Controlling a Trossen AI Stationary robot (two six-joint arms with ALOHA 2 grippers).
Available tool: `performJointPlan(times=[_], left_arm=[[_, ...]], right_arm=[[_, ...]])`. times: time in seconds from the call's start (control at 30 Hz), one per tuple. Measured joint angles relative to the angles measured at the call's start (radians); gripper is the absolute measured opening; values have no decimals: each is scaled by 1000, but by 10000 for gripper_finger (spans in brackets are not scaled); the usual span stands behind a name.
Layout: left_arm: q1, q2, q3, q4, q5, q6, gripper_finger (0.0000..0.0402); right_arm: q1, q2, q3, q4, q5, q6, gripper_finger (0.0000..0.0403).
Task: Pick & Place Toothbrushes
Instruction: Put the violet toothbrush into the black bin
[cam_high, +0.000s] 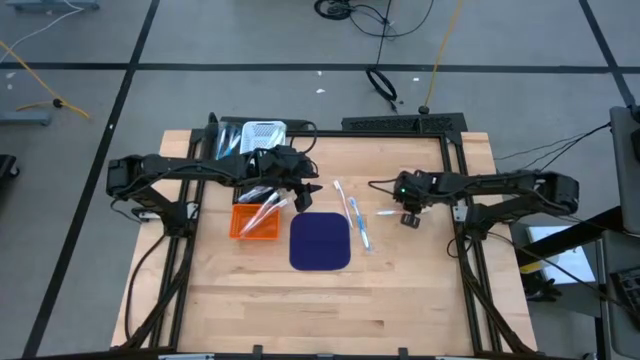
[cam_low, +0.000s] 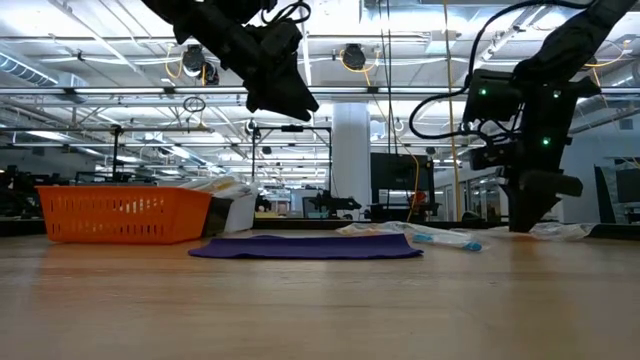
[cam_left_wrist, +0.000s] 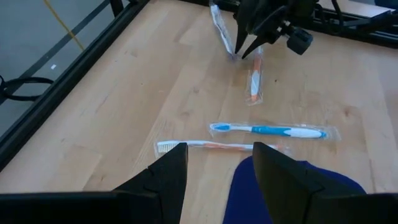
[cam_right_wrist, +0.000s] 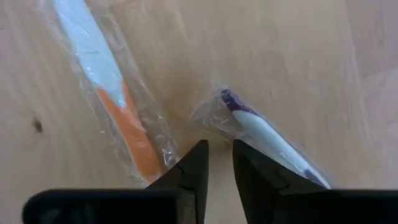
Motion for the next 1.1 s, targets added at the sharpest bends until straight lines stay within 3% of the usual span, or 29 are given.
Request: performJointPlan(times=[0.2,0.47,0.73,0.9,1.1], left_arm=[[0,0,0,0,1,0,182],[0,0,0,0,0,2,182],[0,0,0,0,0,1,182],[0,0,0,0,0,1,182],[0,0,0,0,0,0,182]], right_arm=[[0,35,1,25,7,-19,8],[29,-16,49,22,69,9,0],[42,-42,82,-47,31,1,1],[42,-42,82,-66,35,-59,34],[37,-41,82,-39,112,-120,117]])
